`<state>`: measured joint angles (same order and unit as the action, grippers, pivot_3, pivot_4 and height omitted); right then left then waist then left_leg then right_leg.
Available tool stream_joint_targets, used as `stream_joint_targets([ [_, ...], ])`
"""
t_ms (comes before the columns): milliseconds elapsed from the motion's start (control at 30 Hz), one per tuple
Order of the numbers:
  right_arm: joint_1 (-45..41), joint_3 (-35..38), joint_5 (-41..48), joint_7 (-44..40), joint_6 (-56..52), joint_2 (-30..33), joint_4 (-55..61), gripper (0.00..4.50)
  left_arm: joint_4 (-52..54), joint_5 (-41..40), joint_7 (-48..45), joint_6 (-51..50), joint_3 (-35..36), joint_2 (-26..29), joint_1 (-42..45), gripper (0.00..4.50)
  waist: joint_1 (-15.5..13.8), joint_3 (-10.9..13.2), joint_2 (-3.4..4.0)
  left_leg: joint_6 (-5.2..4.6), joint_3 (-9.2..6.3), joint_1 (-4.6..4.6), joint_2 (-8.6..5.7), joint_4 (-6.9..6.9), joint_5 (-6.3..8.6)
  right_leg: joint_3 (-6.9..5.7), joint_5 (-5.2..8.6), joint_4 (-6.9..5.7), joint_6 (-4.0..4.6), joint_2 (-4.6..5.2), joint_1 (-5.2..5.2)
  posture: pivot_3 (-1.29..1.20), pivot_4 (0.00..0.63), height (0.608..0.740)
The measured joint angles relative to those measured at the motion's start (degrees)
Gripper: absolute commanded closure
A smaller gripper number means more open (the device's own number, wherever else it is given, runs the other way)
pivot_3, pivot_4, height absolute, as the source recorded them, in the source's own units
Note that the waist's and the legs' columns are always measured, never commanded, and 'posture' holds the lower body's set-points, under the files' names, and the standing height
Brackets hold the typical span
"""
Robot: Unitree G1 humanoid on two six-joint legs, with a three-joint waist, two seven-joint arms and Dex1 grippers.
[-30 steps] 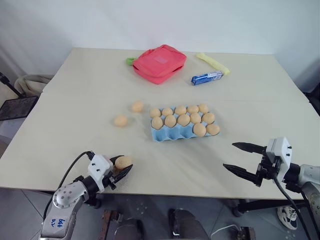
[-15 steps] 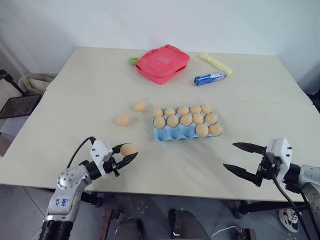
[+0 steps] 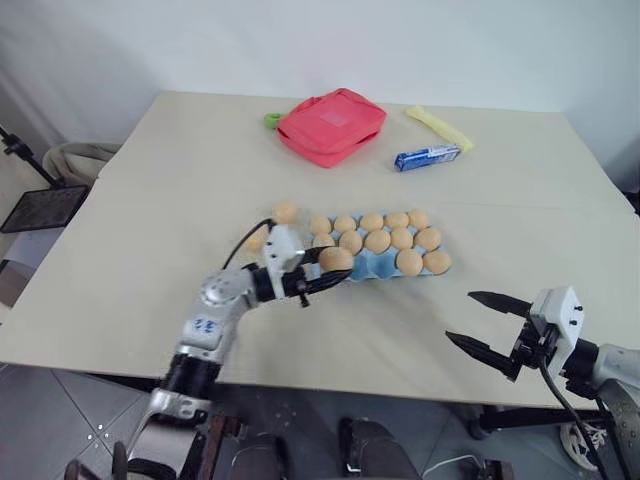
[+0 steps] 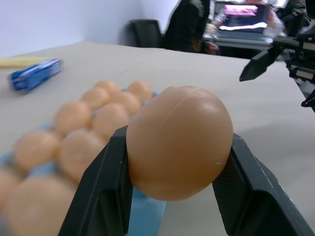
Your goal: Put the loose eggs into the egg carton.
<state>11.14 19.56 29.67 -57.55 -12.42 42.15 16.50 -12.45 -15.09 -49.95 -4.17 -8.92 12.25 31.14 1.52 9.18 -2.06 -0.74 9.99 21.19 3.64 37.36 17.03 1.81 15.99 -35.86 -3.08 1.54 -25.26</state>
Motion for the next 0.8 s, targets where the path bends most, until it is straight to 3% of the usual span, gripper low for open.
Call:
stream_joint_targets([
  [200, 1.4, 1.0, 0.0, 1.5, 0.2, -0.1, 0.8, 0.00, -9.0, 3.3, 2.3, 2.5, -3.0, -6.9, 6.8, 2.58, 0.1, 0.0, -0.06, -0.05, -0.04, -0.01, -0.01, 0.04, -0.03, 0.04, -0.01, 0.00, -0.02, -0.06, 0.01, 0.00, 0.150, 0.740],
  [500, 3.6, 1.5, -0.1, 2.7, 1.3, -0.7, 1.5, 0.00, -24.4, 9.4, 9.2, 3.9, -3.2, -11.4, 16.8, 2.58, 0.1, 0.1, -0.10, -0.09, -0.11, 0.05, -0.07, -0.01, -0.04, 0.04, -0.03, 0.09, -0.08, -0.06, 0.00, 0.00, 0.150, 0.740],
  [700, 4.7, 1.7, -0.1, 3.4, 1.5, -1.2, 2.1, 0.00, -29.1, 11.1, 10.3, 5.6, -3.3, -13.8, 19.4, 2.58, 0.1, 0.1, -0.10, -0.04, -0.13, 0.06, -0.06, -0.11, 0.01, 0.01, -0.02, 0.13, -0.09, -0.08, -0.03, 0.00, 0.150, 0.740],
  [733, 5.1, 1.7, -0.1, 3.4, 1.7, -1.3, 2.1, 0.00, -29.1, 11.3, 10.4, 5.6, -3.3, -13.9, 19.4, 1.95, 0.1, 0.1, -0.10, -0.03, -0.13, 0.06, -0.05, -0.12, 0.01, 0.00, -0.01, 0.13, -0.08, -0.09, -0.03, 0.00, 0.150, 0.740],
  [800, 5.6, 1.7, -0.1, 3.6, 2.2, -1.5, 2.1, 0.00, -29.1, 11.7, 10.7, 5.6, -3.3, -13.8, 19.6, 1.39, 0.1, 0.1, -0.10, -0.03, -0.13, 0.06, -0.04, -0.12, 0.01, 0.00, -0.01, 0.13, -0.08, -0.09, -0.03, 0.00, 0.150, 0.740],
])
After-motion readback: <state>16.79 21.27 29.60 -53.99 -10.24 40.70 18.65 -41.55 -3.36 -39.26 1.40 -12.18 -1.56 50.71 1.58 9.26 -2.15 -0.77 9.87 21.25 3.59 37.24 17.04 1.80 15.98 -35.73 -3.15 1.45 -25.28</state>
